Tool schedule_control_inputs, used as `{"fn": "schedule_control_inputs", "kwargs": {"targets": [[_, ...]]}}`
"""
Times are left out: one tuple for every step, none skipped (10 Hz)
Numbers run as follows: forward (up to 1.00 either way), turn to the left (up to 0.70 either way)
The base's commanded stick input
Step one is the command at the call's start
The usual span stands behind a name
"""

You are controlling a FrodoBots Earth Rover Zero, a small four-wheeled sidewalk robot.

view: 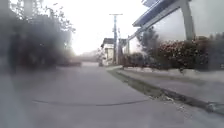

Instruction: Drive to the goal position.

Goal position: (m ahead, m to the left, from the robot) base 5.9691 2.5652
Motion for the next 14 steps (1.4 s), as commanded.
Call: {"fn": "schedule_control_inputs", "kwargs": {"targets": [[1.00, 0.00], [1.00, 0.00], [1.00, 0.00], [1.00, 0.00], [1.00, 0.10], [1.00, 0.40], [1.00, 0.40], [1.00, 0.31], [1.00, 0.20], [1.00, 0.09], [1.00, 0.00], [1.00, 0.00], [1.00, 0.00], [1.00, 0.00]]}}
